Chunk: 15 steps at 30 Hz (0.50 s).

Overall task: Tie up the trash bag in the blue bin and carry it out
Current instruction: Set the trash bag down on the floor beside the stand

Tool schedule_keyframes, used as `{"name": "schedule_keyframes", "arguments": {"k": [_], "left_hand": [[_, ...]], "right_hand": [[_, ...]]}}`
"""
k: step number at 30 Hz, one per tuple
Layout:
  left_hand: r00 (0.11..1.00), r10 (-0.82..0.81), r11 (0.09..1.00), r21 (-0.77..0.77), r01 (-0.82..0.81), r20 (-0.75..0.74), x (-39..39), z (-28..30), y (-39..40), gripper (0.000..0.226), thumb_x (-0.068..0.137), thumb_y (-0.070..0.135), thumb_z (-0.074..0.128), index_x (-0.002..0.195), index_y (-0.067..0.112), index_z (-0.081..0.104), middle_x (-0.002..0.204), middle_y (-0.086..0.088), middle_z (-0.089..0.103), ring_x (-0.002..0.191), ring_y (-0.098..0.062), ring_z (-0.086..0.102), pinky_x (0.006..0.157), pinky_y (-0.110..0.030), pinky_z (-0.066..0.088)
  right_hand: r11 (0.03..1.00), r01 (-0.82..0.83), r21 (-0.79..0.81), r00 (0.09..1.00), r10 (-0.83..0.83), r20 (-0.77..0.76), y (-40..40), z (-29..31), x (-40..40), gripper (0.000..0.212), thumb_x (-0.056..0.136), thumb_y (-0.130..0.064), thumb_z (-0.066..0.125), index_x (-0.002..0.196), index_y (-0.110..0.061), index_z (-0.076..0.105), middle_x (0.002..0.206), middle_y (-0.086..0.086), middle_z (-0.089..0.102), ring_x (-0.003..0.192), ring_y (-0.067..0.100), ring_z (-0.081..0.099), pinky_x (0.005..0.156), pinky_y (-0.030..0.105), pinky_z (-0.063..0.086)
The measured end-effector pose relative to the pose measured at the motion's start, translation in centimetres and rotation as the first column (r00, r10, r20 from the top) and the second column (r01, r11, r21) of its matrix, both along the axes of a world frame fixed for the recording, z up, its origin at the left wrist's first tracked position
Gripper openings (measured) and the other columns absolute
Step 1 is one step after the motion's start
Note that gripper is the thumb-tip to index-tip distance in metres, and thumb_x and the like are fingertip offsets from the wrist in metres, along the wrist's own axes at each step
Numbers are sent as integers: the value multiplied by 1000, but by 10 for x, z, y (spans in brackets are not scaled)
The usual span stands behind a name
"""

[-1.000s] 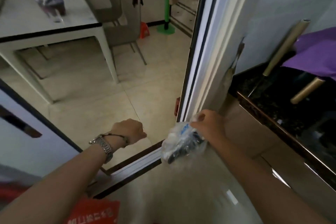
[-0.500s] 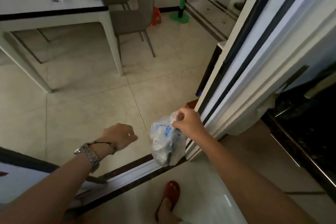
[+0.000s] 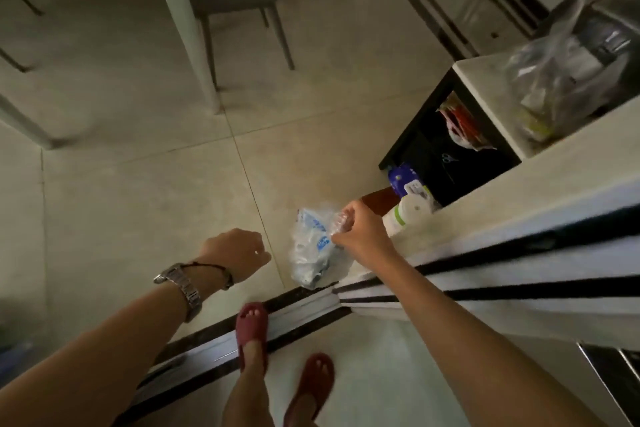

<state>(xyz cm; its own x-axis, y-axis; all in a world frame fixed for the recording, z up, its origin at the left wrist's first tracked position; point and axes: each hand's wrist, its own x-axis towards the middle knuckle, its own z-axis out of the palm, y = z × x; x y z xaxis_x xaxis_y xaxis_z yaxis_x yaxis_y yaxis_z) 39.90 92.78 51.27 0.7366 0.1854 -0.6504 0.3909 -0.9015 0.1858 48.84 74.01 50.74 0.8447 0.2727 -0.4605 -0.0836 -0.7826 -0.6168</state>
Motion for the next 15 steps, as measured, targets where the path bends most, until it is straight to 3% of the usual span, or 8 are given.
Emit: {"name": "schedule_keyframes", "arguments": {"k": [4,7,10,12,15], "left_hand": [[997,-76,997,-27,75,-28,59,-25,15,38,93,46,40,119,25,58,121,-1,62,106,-20,60,87,-33,48],[993,-108,993,-50,105,-46,92,-49,28,37,93,46,40,118,26,57,120,-1,61,99,-19,58,83,-32,46],[989,-135,990,-56,132,-66,118,-79,37,36,93,47,39,117,27,57,119,0,62,96,-19,57,81,-31,45],[985,-153,987,-52,149,-84,133,-101,39,36,93,47,38,116,27,58,118,0,62,95,-19,58,82,-31,47],[983,-152,987,-58,147,-98,150,-134,40,36,94,46,36,116,28,57,115,2,61,85,-15,52,77,-28,46]], "right_hand": [[990,116,-77,993,-117,1,10,-36,39,42,73,-13,72,107,-19,48,88,-1,58,86,19,61,72,34,54],[975,197,-105,980,-196,15,16,-69,63,41,71,-14,72,105,-17,50,103,6,60,91,23,61,70,34,51],[939,340,-53,940,-340,-5,20,-103,81,36,70,-10,72,101,-13,53,101,4,58,90,21,60,79,38,55],[864,503,2,861,-501,-90,21,-126,90,31,72,-6,70,98,-10,54,101,9,61,86,25,62,77,39,55],[665,744,60,650,-701,-294,18,-162,103,24,78,-1,66,98,-8,55,83,9,61,63,19,58,57,28,51]]}}
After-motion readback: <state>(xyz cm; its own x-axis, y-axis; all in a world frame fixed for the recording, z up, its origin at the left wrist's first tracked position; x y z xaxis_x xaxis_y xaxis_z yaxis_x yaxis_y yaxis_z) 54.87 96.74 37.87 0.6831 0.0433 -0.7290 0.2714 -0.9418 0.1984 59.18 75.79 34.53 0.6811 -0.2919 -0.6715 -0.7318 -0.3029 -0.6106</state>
